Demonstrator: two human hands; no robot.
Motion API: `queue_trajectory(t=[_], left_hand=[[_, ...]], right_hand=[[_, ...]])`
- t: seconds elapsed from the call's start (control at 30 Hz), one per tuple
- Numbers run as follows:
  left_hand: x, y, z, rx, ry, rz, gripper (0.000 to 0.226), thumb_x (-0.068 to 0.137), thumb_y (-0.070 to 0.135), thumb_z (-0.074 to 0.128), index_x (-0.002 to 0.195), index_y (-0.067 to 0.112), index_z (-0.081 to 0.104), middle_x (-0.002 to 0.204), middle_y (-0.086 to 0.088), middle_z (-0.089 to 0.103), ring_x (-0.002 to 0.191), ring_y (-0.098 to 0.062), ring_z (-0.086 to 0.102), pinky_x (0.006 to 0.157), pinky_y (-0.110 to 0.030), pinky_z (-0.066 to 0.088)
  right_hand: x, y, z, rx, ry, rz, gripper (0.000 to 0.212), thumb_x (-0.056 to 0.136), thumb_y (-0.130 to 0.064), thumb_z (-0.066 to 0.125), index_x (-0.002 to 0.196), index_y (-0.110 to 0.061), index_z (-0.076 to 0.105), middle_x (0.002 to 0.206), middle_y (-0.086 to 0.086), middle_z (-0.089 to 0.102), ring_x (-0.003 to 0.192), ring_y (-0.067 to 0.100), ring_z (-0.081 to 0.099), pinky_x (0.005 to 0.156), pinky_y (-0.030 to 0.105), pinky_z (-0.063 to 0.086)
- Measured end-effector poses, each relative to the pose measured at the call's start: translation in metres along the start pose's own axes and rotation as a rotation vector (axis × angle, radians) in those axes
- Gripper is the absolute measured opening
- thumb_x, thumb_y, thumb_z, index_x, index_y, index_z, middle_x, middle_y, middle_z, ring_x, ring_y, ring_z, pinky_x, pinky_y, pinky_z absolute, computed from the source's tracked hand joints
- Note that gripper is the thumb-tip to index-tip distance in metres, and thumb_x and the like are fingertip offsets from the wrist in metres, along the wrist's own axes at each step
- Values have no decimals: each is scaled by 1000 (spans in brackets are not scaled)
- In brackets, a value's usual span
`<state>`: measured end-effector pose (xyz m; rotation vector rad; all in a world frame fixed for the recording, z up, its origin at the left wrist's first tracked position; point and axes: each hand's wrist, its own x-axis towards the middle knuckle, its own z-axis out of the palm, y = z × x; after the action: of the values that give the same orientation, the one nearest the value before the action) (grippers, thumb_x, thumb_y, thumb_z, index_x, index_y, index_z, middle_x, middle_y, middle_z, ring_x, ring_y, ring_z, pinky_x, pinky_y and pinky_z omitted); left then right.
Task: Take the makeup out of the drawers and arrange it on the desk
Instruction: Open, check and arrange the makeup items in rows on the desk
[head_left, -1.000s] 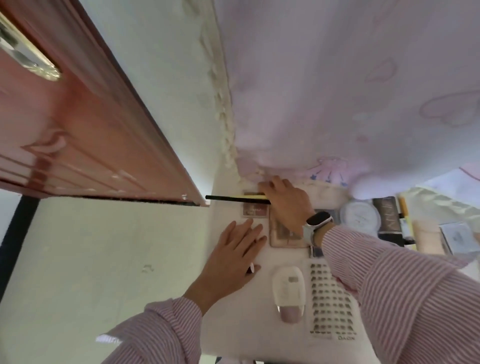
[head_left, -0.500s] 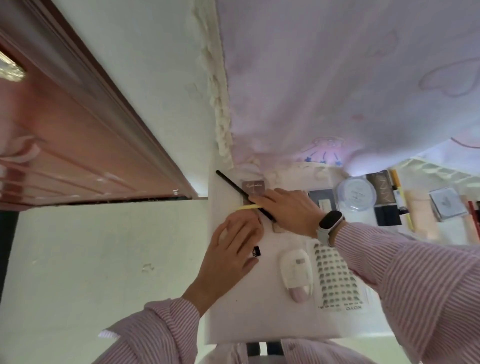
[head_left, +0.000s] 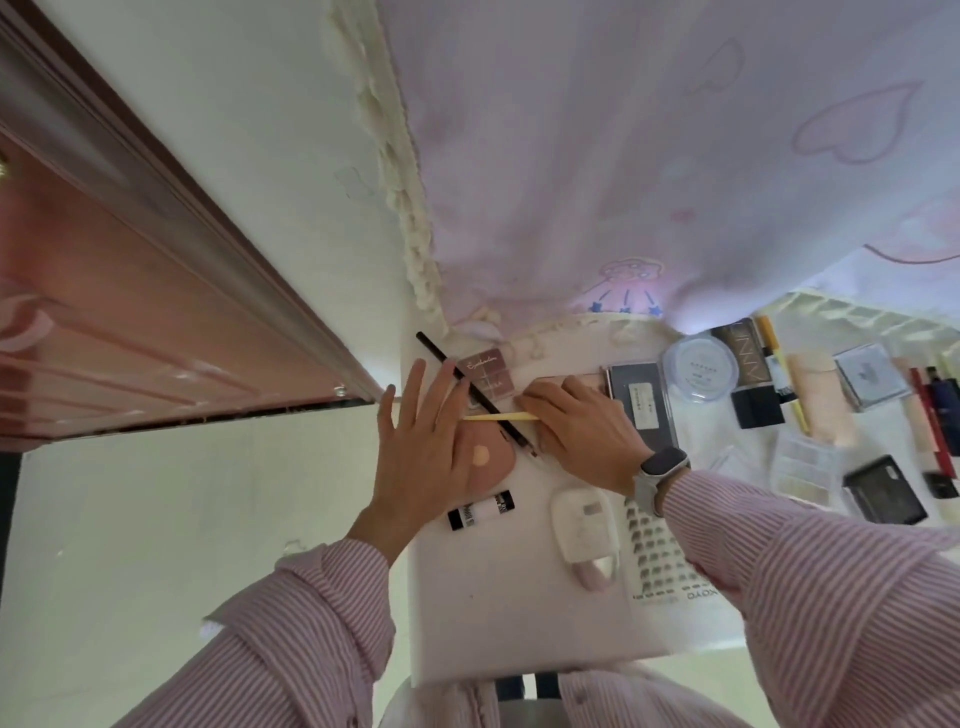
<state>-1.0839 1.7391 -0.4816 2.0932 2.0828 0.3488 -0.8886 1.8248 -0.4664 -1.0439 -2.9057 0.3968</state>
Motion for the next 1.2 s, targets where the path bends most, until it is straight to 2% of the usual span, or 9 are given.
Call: queue_trajectory(t=[0.13, 0.23, 0.33, 0.43, 0.6, 0.7, 0.87, 1.03, 1.2], left_hand=[[21, -2, 3, 84, -132, 106, 48, 91, 35, 28, 127, 18, 54, 143, -2, 42, 137, -32, 25, 109, -52, 16], [31, 1, -5, -77, -159, 56, 47, 89, 33, 28, 119, 19, 60, 136, 1, 50, 135, -26, 32, 110, -46, 15], [37, -3, -9, -277, -126, 7, 33, 87, 12, 43, 111, 11, 65, 123, -8, 57, 122, -29, 45, 104, -46, 36], [38, -10, -14, -305, -82, -9, 28, 83, -3, 56, 106, 7, 67, 113, -9, 59, 107, -27, 53, 92, -30, 43], [33, -18, -17, -247, -69, 10, 14, 80, 7, 63, 91, 8, 72, 90, -8, 67, 79, -29, 63, 69, -40, 49], [27, -20, -17, -155, -50, 30, 18, 77, 20, 60, 85, 17, 75, 79, -1, 69, 68, -24, 64, 67, -39, 44], [23, -19, -18, -248, -86, 23, 20, 79, 14, 59, 91, 13, 75, 80, -6, 69, 70, -29, 62, 67, -37, 45], [20, -22, -19, -355, -177, -154, 13, 83, 14, 65, 93, 12, 73, 92, 1, 66, 90, -16, 58, 77, -19, 38], [30, -21, -17, -312, -138, -189, 13, 83, 17, 66, 92, 11, 73, 93, -2, 67, 89, -18, 58, 74, -21, 36]], right_hand=[[-5, 7, -3, -54, -5, 27, 37, 82, -24, 37, 104, -16, 66, 109, -4, 65, 73, 21, 58, 54, 24, 46], [-10, 11, -5, -50, 15, 74, 40, 83, -25, 36, 108, -17, 65, 115, -5, 64, 74, 21, 57, 57, 24, 47], [-12, 11, -8, 77, 36, 170, 44, 86, -29, 32, 115, -14, 61, 122, 1, 60, 87, 27, 56, 64, 34, 51], [-14, 6, -12, 114, 81, 211, 44, 86, -26, 32, 114, -7, 60, 109, 12, 59, 84, 33, 56, 56, 38, 51], [-14, 3, -14, 159, 71, 250, 37, 85, -12, 39, 115, -2, 58, 98, 16, 55, 84, 35, 52, 59, 44, 52], [-15, 1, -13, 165, 91, 247, 33, 82, -8, 47, 111, -2, 62, 93, 15, 60, 82, 35, 55, 62, 42, 53], [-6, -1, -12, 115, 88, 178, 28, 76, -4, 56, 102, -6, 67, 89, 10, 64, 79, 32, 59, 66, 41, 51], [8, -7, -4, 100, 146, 169, 26, 70, -5, 59, 92, -13, 70, 82, 4, 65, 73, 29, 61, 60, 34, 47], [19, -6, -2, 120, 175, 230, 25, 73, -2, 60, 95, -10, 70, 84, 8, 65, 77, 32, 60, 63, 37, 45]])
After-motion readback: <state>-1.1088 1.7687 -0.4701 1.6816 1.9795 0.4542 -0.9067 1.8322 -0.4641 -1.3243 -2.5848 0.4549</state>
